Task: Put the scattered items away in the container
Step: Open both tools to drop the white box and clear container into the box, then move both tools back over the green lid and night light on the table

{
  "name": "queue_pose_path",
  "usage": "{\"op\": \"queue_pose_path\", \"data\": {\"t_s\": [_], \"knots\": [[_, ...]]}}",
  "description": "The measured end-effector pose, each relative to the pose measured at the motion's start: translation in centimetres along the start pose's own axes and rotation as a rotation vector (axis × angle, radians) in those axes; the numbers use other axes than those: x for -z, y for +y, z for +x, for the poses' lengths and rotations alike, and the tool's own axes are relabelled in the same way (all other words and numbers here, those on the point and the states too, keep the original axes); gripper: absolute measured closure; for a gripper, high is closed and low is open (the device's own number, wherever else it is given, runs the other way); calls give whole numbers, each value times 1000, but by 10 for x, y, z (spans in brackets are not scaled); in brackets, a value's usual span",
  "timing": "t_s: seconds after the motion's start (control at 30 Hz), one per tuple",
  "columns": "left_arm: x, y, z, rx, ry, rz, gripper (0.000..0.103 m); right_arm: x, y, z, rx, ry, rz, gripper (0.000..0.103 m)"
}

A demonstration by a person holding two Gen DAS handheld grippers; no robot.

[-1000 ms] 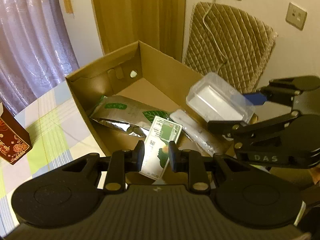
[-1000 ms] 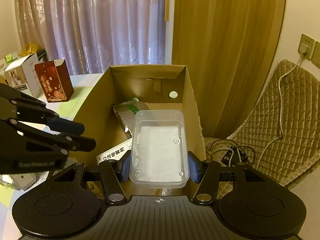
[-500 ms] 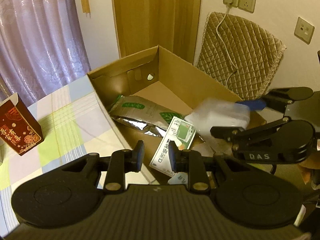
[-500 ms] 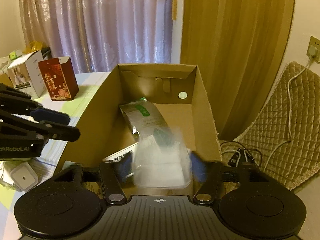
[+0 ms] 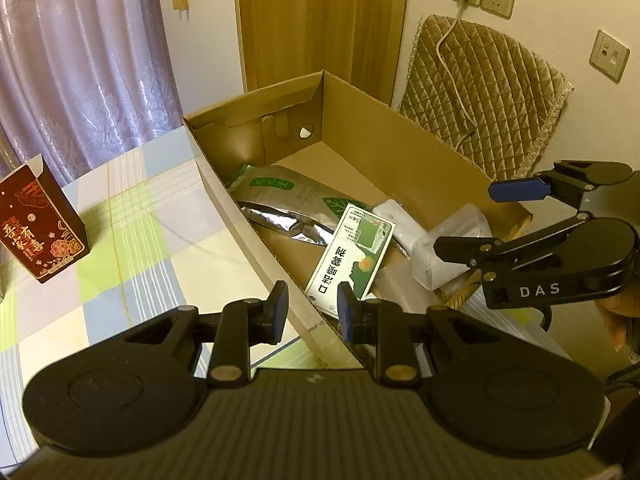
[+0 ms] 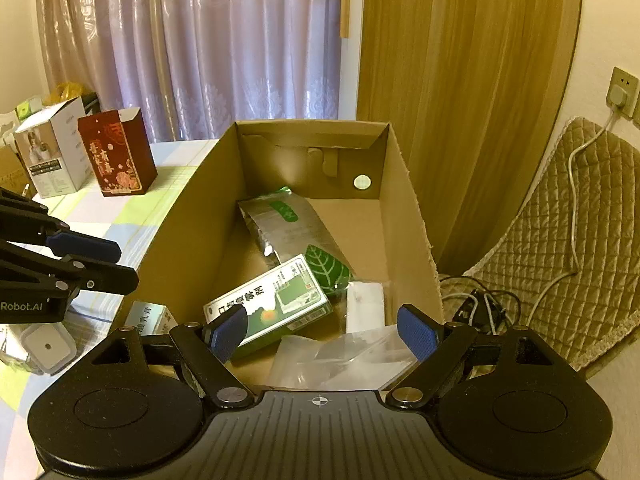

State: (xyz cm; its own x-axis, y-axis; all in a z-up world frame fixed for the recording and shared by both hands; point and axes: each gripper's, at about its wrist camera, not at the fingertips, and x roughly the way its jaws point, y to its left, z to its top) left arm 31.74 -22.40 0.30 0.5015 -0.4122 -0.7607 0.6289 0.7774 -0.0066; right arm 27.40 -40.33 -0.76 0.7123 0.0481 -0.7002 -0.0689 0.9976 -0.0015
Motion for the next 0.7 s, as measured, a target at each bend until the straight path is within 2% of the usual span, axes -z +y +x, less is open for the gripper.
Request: {"op": "queue_pose_path", "data": {"t_s": [0.2,0.3,0.5,0.57,0.63,0.7], "knots": [[2,1,-5,-5,-4,-5,82,0,3,-5,3,-3,-2,16],[6,3,-11,-8,-10,-13,77,1,5,-10,1,-8,-1,16],[42,8,-35,-39,-9,-53,51,7,18,-29,-14,-30,-4,15],[63,11,-45,-60,1,-79,34,10,26,-35,-23,-33,-9,15],[88,14,-55,-85,13,-111,25,14,36,-42,-27,-41,-14,15],[113,21,-66,-103,25,-153,23,17,45,-49,-37,-52,-9,15]]}}
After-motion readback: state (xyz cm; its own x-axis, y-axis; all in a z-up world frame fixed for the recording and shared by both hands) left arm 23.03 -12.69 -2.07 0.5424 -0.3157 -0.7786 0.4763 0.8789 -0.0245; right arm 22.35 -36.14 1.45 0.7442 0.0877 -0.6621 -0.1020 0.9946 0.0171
